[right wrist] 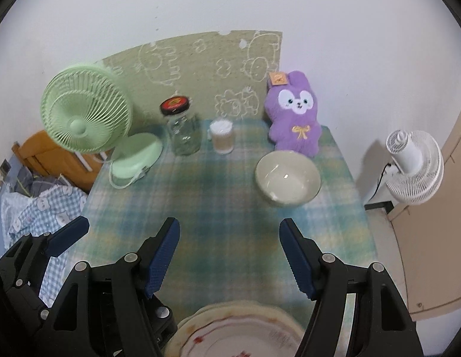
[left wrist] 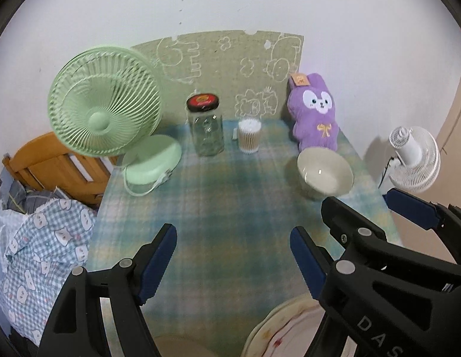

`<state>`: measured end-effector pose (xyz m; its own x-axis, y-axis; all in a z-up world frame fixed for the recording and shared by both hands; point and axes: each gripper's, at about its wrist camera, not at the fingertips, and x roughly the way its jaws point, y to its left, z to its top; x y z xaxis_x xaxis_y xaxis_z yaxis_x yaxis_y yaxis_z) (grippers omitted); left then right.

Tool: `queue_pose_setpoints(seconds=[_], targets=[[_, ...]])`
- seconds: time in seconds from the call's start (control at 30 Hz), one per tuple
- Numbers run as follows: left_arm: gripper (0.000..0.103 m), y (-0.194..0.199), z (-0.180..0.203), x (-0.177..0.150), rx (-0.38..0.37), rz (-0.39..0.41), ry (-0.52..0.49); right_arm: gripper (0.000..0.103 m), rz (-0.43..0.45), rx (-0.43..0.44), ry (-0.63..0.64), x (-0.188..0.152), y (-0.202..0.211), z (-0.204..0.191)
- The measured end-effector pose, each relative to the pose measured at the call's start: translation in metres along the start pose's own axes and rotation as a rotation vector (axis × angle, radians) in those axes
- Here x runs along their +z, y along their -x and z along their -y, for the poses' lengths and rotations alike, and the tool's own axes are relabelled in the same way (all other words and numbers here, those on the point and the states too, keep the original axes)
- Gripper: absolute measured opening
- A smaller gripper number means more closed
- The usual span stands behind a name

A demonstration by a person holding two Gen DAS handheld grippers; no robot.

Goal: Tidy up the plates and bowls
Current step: 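Move both grippers to the white bowl in front of the purple plush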

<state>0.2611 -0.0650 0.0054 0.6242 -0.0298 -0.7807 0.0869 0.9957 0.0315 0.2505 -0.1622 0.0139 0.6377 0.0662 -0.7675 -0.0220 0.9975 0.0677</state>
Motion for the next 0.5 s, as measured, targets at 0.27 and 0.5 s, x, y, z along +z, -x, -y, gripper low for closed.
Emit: queue_pose_setpoints(seconds=[0.27, 0.5], targets=[[0.080, -0.032, 0.042, 0.032, 0.033, 0.028, 0.012, 0.073, 0.035, -0.036, 0.009, 0.035, -0.029, 0.049], [0.080, -0.071, 0.075, 0.051, 0.024, 0.019, 0.027, 0.073, 0.056, -0.039, -0.004, 0.052, -0.059, 0.086]])
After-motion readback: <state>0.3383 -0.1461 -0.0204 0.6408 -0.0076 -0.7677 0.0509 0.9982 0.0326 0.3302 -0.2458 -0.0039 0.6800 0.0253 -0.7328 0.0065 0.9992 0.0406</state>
